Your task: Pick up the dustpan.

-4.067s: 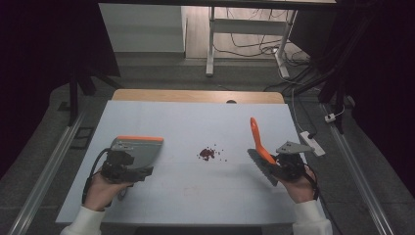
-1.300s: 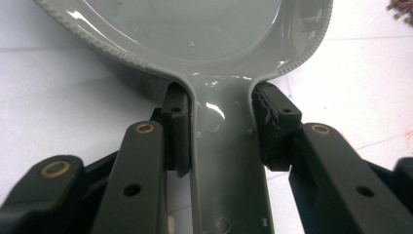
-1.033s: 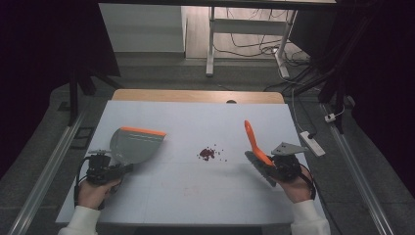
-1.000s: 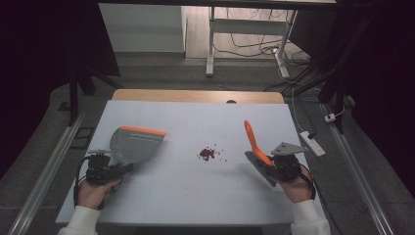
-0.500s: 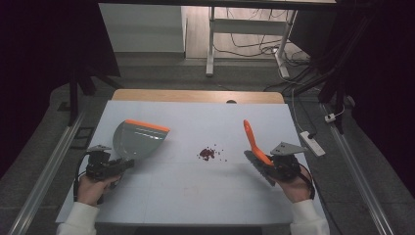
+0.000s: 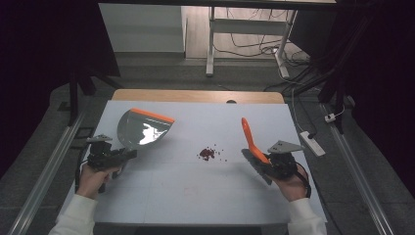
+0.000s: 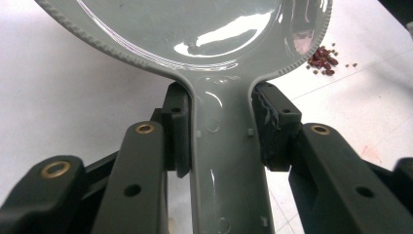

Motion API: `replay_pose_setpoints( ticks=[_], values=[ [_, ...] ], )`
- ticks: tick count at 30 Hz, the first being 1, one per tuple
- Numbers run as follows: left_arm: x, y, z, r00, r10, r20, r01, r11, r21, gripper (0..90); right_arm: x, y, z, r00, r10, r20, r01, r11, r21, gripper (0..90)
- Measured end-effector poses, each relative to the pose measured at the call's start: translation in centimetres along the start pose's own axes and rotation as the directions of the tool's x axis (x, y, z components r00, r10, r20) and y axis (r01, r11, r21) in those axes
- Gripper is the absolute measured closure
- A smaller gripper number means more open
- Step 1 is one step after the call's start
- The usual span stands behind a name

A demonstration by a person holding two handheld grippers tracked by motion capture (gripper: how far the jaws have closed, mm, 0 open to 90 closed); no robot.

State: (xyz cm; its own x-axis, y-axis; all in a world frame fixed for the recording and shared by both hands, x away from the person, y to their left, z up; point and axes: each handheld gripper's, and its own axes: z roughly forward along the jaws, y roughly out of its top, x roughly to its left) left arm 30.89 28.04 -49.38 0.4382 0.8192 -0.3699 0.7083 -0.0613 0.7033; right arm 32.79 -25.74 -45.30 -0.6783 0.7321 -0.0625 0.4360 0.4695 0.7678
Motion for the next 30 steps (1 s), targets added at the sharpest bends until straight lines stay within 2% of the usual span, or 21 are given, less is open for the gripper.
replay_pose_setpoints(
  ticks=[3, 7, 11, 17, 21, 29, 30],
  values=[
    [-0.1, -0.1, -0.3, 0.9998, 0.009, 0.016, -0.009, 1.0000, 0.000, 61.4, 0.0, 0.1, 0.1, 0.9999, 0.009, 0.008, -0.009, 1.000, 0.000, 70.0],
    [-0.3, -0.1, -0.5, 0.9974, 0.056, 0.045, -0.056, 0.9984, 0.000, 61.4, 0.2, 0.5, 0.2, 0.9998, 0.018, 0.006, -0.018, 1.000, -0.007, 70.0],
    [-0.4, -0.2, -0.6, 0.9958, 0.074, 0.053, -0.075, 0.9971, 0.014, 61.4, 0.5, 1.0, 0.2, 0.9998, 0.016, 0.012, -0.016, 1.000, -0.019, 70.0],
    [-1.3, -0.2, -0.6, 0.9894, 0.121, 0.081, -0.123, 0.9921, 0.022, 61.5, 1.0, 1.4, 0.3, 0.9996, 0.026, 0.008, -0.026, 0.999, -0.032, 70.0],
    [-1.7, -0.4, -0.3, 0.9823, 0.162, 0.094, -0.166, 0.9852, 0.042, 61.5, 1.2, 1.6, 0.7, 0.9999, 0.015, 0.005, -0.015, 0.999, -0.028, 70.0],
    [-2.2, -0.4, 0.2, 0.9763, 0.188, 0.106, -0.196, 0.9786, 0.063, 61.5, 1.2, 2.2, 1.5, 1.0000, 0.007, 0.001, -0.007, 1.000, -0.025, 70.0],
    [-2.3, -0.4, 0.4, 0.9728, 0.201, 0.116, -0.209, 0.9754, 0.069, 61.5, 1.2, 2.3, 1.6, 1.0000, 0.003, 0.001, -0.003, 1.000, -0.024, 70.0]
  ],
)
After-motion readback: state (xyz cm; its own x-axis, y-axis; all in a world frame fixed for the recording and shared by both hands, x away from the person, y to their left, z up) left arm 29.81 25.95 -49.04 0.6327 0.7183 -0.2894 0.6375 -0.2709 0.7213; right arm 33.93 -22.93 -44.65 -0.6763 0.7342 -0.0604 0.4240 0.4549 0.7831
